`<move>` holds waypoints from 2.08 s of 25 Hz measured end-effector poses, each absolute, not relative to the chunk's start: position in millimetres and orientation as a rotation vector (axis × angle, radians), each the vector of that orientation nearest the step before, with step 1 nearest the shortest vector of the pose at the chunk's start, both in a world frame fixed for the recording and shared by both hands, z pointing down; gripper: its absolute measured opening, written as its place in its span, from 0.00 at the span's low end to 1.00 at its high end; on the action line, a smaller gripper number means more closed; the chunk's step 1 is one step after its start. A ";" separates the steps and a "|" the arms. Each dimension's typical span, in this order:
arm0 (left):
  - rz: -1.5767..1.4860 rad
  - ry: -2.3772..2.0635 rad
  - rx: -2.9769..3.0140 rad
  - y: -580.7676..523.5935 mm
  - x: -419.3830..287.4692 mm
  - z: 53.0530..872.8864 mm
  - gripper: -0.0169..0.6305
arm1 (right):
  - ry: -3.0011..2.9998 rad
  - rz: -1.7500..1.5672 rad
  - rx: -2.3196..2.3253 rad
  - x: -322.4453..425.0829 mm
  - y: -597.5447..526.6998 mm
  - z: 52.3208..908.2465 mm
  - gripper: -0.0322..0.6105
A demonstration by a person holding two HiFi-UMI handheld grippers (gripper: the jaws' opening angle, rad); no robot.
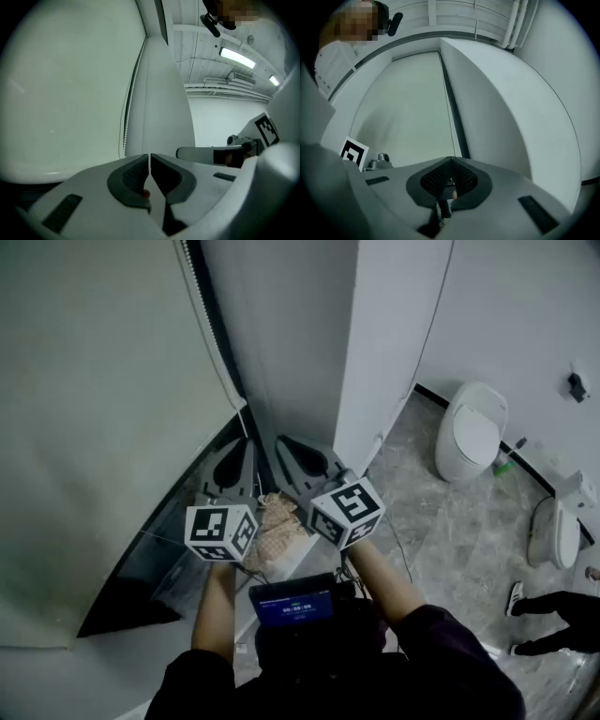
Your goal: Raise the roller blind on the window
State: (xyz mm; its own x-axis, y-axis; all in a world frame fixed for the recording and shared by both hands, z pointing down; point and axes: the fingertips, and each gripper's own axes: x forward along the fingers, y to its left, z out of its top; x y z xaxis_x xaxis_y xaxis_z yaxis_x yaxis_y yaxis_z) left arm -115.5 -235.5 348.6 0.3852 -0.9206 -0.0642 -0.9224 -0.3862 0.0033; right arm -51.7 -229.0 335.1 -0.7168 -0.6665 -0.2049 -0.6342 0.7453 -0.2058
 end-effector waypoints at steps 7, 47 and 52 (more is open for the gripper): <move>0.043 1.722 -2.567 -260.2 -107.1 365.0 0.06 | 2.650 -0.219 -0.970 -46.8 -225.9 336.8 0.06; -0.015 1.764 -2.798 -229.1 -112.2 499.1 0.04 | 2.859 0.149 -1.025 -110.1 -235.4 328.4 0.07; 0.242 1.791 -2.835 -223.1 -144.4 465.1 0.05 | 2.879 0.265 -1.105 -100.0 -240.3 340.7 0.07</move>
State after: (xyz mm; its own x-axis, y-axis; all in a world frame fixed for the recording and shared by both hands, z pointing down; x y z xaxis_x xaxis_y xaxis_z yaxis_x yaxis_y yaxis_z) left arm -144.4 -223.1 465.1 0.4291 -0.9033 -0.0033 -0.8718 -0.4150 0.2603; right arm -100.0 -240.3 340.7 -0.7442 -0.6598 -0.1043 -0.6678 0.7306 0.1425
